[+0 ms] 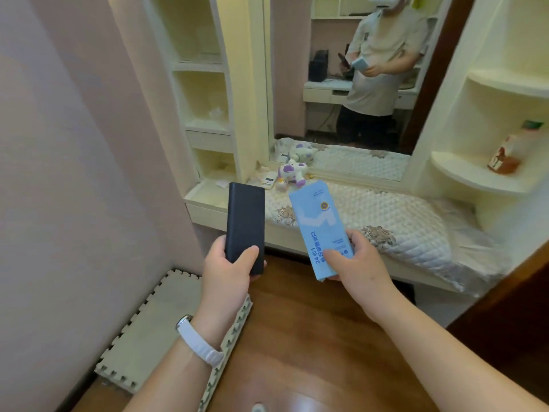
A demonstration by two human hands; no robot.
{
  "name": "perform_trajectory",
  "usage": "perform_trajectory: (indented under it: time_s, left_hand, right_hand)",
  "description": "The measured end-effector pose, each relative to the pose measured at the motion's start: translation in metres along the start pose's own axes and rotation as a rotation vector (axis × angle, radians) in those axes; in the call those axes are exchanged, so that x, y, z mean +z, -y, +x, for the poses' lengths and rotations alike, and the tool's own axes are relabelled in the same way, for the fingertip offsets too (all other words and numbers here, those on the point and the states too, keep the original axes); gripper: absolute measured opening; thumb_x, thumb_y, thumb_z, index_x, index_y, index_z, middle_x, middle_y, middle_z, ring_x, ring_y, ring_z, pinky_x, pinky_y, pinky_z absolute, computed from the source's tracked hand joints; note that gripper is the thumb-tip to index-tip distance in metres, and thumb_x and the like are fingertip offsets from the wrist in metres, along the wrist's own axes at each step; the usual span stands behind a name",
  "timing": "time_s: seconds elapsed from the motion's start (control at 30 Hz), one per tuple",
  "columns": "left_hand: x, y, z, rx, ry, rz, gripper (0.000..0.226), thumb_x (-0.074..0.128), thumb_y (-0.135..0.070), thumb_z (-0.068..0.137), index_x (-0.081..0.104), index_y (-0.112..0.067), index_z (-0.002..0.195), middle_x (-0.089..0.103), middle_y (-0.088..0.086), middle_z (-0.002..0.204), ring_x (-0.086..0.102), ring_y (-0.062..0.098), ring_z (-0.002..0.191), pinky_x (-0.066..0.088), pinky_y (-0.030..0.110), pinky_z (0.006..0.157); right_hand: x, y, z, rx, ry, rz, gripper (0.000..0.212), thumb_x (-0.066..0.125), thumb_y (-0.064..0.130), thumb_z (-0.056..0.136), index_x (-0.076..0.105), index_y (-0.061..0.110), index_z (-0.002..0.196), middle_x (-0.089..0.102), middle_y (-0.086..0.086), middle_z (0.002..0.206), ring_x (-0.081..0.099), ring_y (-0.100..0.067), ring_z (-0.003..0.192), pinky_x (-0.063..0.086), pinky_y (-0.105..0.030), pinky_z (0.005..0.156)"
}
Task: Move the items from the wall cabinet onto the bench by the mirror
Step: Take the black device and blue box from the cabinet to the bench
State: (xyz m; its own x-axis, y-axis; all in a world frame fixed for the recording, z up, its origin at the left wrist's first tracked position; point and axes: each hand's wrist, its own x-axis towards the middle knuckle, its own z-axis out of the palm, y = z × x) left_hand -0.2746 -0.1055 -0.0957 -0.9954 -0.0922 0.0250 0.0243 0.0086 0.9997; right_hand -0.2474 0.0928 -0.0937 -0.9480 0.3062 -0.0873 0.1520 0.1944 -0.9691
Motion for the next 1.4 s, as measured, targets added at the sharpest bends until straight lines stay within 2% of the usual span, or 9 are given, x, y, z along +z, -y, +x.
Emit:
perform_trajectory:
  time_s: [0.13,0.27,0.4,0.5,0.7,0.83,1.07,1.27,1.4]
  left_hand:
    - [-0.001,0.015,0.063,-0.058,0.003,-0.053,0.018,0.062,-0.01,0.091,0.058,-0.026,0.099,0.066,0.01,0.096,0.07,0.028,0.079,0.06,0.035,0.063]
    - [-0.008,0.028,0.124,-0.101,0.033,-0.072,0.017,0.061,-0.011,0.092,0.057,-0.027,0.098,0.067,0.004,0.09,0.07,0.018,0.07,0.06,0.034,0.064]
    - [0.0,0.044,0.18,-0.125,0.094,-0.081,0.016,0.062,-0.014,0.092,0.058,-0.028,0.1,0.068,0.006,0.095,0.07,0.024,0.08,0.06,0.039,0.068]
    - [0.016,0.057,0.206,-0.174,0.157,-0.083,0.019,0.062,-0.016,0.092,0.059,-0.025,0.109,0.069,0.006,0.1,0.07,0.027,0.087,0.059,0.033,0.065]
    - [0.067,0.075,0.247,-0.224,0.299,-0.069,0.023,0.061,-0.017,0.093,0.059,-0.022,0.115,0.068,0.009,0.104,0.07,0.03,0.09,0.058,0.032,0.064]
    - [0.103,0.086,0.271,-0.234,0.348,-0.042,0.024,0.062,-0.017,0.093,0.058,-0.022,0.117,0.068,0.007,0.107,0.069,0.027,0.094,0.058,0.032,0.068]
    - [0.173,0.103,0.332,-0.231,0.297,0.096,0.027,0.062,-0.021,0.094,0.056,-0.02,0.12,0.066,0.002,0.108,0.066,0.021,0.097,0.055,0.024,0.063]
    - [0.252,0.12,0.382,-0.346,0.234,0.179,0.023,0.063,-0.016,0.093,0.06,-0.02,0.115,0.069,0.006,0.104,0.068,0.026,0.091,0.06,0.043,0.073]
    - [0.298,0.138,0.408,-0.404,0.179,0.194,0.019,0.062,-0.014,0.093,0.059,-0.018,0.111,0.067,0.01,0.104,0.067,0.028,0.09,0.055,0.032,0.061]
  right_hand:
    - [0.028,0.009,0.059,0.062,-0.017,-0.008,0.016,0.061,0.012,0.091,0.055,0.021,0.103,0.067,0.002,0.106,0.069,-0.016,0.092,0.06,-0.049,0.077]
    - [0.065,0.015,0.111,0.092,-0.038,-0.029,0.015,0.061,0.012,0.091,0.054,0.021,0.101,0.067,0.002,0.103,0.07,-0.015,0.089,0.061,-0.047,0.075]
    - [0.075,0.012,0.147,0.121,-0.084,-0.03,0.017,0.06,0.011,0.092,0.054,0.02,0.104,0.067,0.002,0.104,0.07,-0.014,0.089,0.062,-0.034,0.066]
    - [0.066,0.007,0.166,0.149,-0.147,-0.042,0.019,0.06,0.009,0.092,0.053,0.015,0.108,0.066,-0.001,0.105,0.07,-0.014,0.088,0.059,-0.026,0.059]
    - [0.037,-0.007,0.203,0.185,-0.239,-0.083,0.015,0.062,0.016,0.089,0.053,0.019,0.102,0.064,-0.003,0.106,0.068,-0.02,0.093,0.061,-0.05,0.073]
    - [0.017,-0.026,0.239,0.204,-0.282,-0.061,0.016,0.063,0.017,0.089,0.054,0.022,0.1,0.066,0.0,0.103,0.068,-0.017,0.09,0.061,-0.049,0.075]
    - [-0.021,-0.062,0.347,0.27,-0.211,0.039,0.022,0.06,0.01,0.091,0.052,0.015,0.11,0.063,-0.001,0.107,0.068,-0.018,0.089,0.062,-0.035,0.065]
    - [-0.073,-0.097,0.436,0.372,-0.182,0.147,0.022,0.059,0.009,0.092,0.052,0.012,0.112,0.064,-0.001,0.105,0.068,-0.017,0.088,0.057,-0.025,0.057]
    - [-0.103,-0.123,0.481,0.405,-0.119,0.111,0.024,0.06,0.01,0.091,0.051,0.012,0.113,0.064,-0.004,0.107,0.068,-0.018,0.089,0.056,-0.025,0.058]
